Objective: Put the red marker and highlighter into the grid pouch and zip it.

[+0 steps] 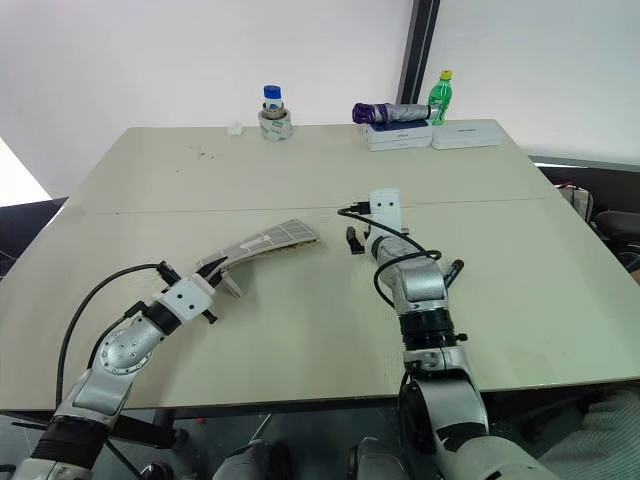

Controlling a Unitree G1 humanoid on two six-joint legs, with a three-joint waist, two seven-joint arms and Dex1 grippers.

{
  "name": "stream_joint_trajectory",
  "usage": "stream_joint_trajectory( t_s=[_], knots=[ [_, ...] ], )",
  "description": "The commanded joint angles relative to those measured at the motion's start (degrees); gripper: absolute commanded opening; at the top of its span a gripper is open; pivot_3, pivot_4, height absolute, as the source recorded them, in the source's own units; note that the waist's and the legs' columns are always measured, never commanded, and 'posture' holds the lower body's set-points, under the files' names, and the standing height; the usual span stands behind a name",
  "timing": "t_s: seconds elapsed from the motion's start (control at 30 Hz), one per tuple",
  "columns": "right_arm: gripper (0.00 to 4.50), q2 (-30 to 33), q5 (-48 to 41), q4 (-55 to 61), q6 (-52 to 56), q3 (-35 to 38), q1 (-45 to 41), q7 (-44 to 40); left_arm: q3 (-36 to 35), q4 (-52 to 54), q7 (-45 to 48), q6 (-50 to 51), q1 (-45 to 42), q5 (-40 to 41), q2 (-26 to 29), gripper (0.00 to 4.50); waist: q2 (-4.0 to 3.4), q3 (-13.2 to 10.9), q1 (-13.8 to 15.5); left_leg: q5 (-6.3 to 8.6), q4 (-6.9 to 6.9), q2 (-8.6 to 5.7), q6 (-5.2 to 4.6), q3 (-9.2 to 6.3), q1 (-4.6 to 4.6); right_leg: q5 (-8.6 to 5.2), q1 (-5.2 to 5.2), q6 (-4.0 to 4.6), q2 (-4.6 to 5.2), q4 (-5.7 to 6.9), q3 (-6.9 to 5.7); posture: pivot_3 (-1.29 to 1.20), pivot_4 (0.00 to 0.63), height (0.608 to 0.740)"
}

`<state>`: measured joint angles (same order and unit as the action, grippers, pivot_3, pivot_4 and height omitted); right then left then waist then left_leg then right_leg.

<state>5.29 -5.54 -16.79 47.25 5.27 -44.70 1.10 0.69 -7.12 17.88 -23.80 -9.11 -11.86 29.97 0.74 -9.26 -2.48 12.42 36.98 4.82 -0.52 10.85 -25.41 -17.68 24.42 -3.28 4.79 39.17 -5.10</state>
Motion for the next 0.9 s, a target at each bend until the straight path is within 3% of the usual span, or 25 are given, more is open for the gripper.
stream_joint_trajectory(
  t_s=[0.03,0.13,0.23,0.4,0.43,0.6,0.7,0.9],
  knots=[
    [4.44,0.3,2.01,-1.47,-1.67,-0.53,-0.41,1.91,-1.04,2.47,-1.03,0.21,-0.17,-0.08,0.05,0.0,0.0,0.0,0.0,0.0,0.0,-0.01,0.0,0.0,0.0,0.0,0.0,0.0,0.0,0.0,0.0,0.0,0.15,0.738],
    [4.44,-0.12,2.99,-2.35,-2.13,-0.96,0.27,3.24,-0.91,2.5,-1.06,0.12,-0.22,-0.26,0.18,0.0,0.0,0.0,-0.08,0.0,0.0,0.0,0.0,0.0,0.0,0.0,0.0,0.0,0.0,0.0,0.0,0.0,0.15,0.738],
    [3.66,-0.64,2.78,-1.23,-2.12,-1.9,1.28,1.94,-0.86,2.49,-1.06,0.04,-0.3,-0.1,0.24,0.0,0.0,0.0,-0.08,-0.01,-0.01,0.01,0.01,0.0,0.01,0.0,0.0,0.0,-0.01,0.01,0.0,0.0,0.15,0.738],
    [1.14,-0.9,2.49,-0.66,-2.34,-2.04,1.92,1.6,-0.69,2.26,-0.88,-0.05,-0.76,-0.05,0.31,0.0,0.0,0.01,0.04,-0.01,0.0,0.01,0.01,-0.01,0.01,0.0,-0.01,0.0,-0.01,0.01,0.0,0.0,0.15,0.738],
    [0.88,-0.94,2.29,-0.43,-2.34,-1.89,1.94,1.47,-0.65,2.22,-0.85,0.0,-0.92,-0.04,0.29,0.0,0.01,0.01,0.04,-0.01,0.0,0.0,0.01,-0.01,0.01,0.0,-0.01,0.0,-0.01,0.01,0.0,0.0,0.15,0.738],
    [0.91,3.04,3.22,2.89,-8.16,-4.45,2.13,-3.84,-0.51,2.03,-0.8,0.12,-1.42,0.0,0.19,0.0,0.0,0.01,0.03,0.0,0.0,0.0,0.01,-0.01,0.01,0.0,-0.01,0.0,0.0,0.01,0.0,0.0,0.15,0.738],
    [0.91,10.74,2.67,9.35,-17.48,-10.15,4.94,-18.57,-0.47,1.77,-0.74,0.1,-1.52,0.11,0.22,0.0,-0.02,0.0,-0.03,0.0,0.0,-0.02,0.0,0.0,-0.01,0.0,0.01,-0.01,0.01,0.0,0.0,0.0,0.15,0.738],
    [0.91,23.63,-8.1,23.05,-23.83,-11.3,12.65,-45.96,-0.3,0.23,-0.58,-0.34,-2.53,0.28,0.32,0.0,0.0,0.0,0.09,0.02,-0.02,0.01,-0.04,-0.05,0.01,-0.01,0.0,-0.02,-0.02,-0.01,0.0,0.0,0.15,0.738]
  ],
)
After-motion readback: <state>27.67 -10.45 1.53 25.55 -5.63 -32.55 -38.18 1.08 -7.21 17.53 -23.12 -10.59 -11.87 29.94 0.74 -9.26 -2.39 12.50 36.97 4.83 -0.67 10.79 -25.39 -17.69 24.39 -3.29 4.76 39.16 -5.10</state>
